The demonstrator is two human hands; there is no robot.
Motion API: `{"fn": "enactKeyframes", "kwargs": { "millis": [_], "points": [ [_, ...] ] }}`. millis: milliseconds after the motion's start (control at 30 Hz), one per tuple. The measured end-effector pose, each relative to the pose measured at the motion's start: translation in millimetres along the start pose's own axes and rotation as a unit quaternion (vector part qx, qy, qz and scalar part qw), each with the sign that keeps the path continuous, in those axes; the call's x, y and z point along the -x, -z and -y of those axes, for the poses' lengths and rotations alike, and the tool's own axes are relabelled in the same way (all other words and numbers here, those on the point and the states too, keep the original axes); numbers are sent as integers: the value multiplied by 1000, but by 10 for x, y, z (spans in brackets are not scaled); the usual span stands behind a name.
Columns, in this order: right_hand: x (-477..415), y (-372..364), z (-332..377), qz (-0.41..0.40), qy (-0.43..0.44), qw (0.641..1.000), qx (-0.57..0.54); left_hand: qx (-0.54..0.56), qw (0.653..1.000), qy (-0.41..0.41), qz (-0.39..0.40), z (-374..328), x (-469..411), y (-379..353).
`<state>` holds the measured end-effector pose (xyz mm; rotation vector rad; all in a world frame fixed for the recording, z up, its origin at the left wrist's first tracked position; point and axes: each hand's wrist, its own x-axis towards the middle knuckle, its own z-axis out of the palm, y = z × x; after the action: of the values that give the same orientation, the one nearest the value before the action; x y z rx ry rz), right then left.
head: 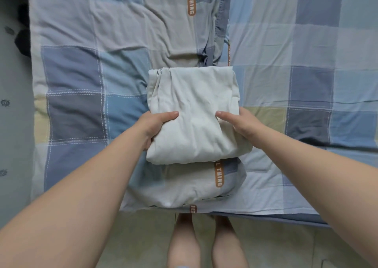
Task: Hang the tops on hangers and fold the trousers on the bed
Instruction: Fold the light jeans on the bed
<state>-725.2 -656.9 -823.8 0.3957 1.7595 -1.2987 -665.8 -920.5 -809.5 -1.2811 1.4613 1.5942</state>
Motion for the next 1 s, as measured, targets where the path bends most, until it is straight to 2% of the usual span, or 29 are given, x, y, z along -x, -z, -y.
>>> {"fn": "enactKeyframes", "kwargs": {
  "millis": [200, 333, 433, 567, 667, 833, 1000],
  "points": [
    [463, 189, 188, 29, -40, 998, -29, 54, 992, 51, 103, -79, 643, -78],
    [1076, 259, 298, 80, -112, 985, -103, 77, 983, 49, 157, -10, 1242, -72],
    [1640, 235, 344, 81, -163, 968, -170, 101, 976, 43, 189, 113, 1748, -40],
    [2426, 134, 416, 97, -165, 945, -264, 112, 964, 48, 237, 243, 2424, 48],
    [2966, 34, 427, 112, -142, 933, -312, 81, 968, 39, 234, 255, 2843, 172],
    [3679, -120, 327, 51, -97, 935, -337, -43, 974, -60, 216, 144, 3313, 294],
    [4362, -267, 172, -98, -1, 922, -376, -139, 943, -141, 268, -19, 3718, 148]
  ]
}}
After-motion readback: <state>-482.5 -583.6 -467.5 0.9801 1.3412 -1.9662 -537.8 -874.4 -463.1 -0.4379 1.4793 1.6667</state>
